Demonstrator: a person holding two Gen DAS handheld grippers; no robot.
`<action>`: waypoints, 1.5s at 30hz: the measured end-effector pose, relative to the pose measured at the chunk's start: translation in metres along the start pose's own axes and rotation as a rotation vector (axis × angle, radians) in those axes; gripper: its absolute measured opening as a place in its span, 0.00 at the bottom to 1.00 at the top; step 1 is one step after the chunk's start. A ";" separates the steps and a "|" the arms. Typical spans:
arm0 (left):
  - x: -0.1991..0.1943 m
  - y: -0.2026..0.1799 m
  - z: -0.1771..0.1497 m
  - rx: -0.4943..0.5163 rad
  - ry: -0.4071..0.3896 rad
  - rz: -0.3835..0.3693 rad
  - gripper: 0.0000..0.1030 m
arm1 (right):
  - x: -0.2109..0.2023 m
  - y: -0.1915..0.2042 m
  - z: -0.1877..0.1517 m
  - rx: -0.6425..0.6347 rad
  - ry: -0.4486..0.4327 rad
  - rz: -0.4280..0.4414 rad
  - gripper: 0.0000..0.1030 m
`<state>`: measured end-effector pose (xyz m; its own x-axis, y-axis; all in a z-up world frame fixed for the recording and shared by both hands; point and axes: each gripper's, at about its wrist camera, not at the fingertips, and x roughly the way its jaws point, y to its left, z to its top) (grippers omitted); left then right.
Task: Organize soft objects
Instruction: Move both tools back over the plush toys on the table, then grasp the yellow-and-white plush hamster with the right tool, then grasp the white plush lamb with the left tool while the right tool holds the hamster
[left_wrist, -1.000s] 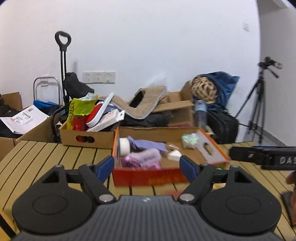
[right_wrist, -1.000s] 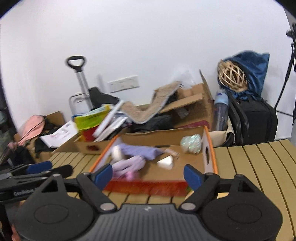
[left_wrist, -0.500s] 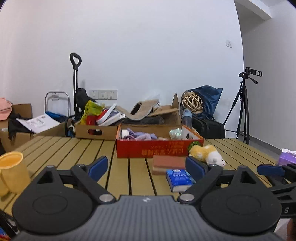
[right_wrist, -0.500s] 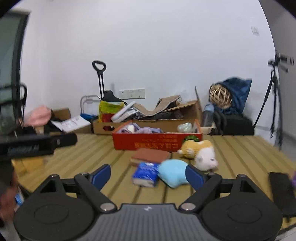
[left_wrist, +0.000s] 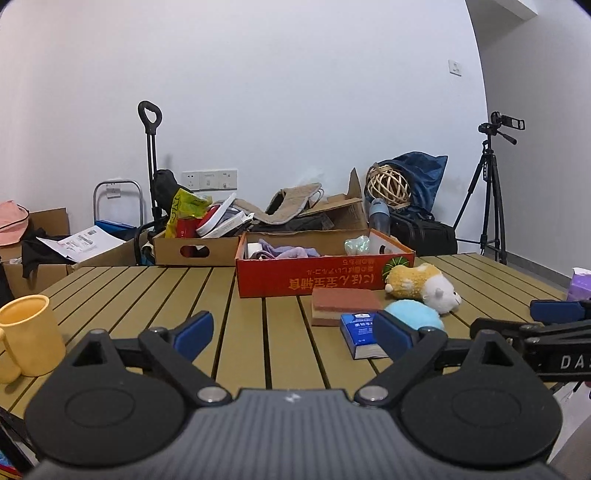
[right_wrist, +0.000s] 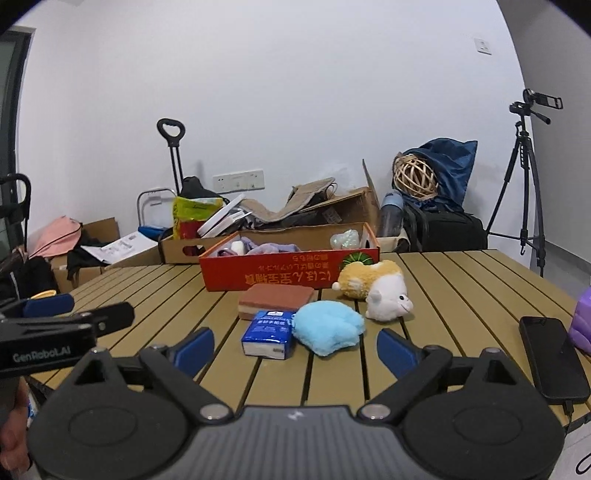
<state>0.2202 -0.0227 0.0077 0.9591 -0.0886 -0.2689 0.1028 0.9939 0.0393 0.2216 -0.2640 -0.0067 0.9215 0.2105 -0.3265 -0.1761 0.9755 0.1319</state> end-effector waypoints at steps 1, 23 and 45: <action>0.000 0.000 0.000 -0.001 0.001 0.001 0.92 | 0.001 0.000 0.001 0.000 0.001 0.002 0.92; 0.207 -0.043 0.041 -0.129 0.147 -0.182 0.94 | 0.228 -0.142 0.056 0.212 0.230 -0.046 0.64; 0.099 0.007 0.006 -0.317 0.352 -0.084 0.91 | 0.101 -0.029 0.021 0.237 0.270 -0.007 0.40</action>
<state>0.3170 -0.0252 -0.0128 0.7976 -0.1969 -0.5701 0.0383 0.9599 -0.2778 0.3270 -0.2729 -0.0233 0.7922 0.2436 -0.5595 -0.0555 0.9419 0.3314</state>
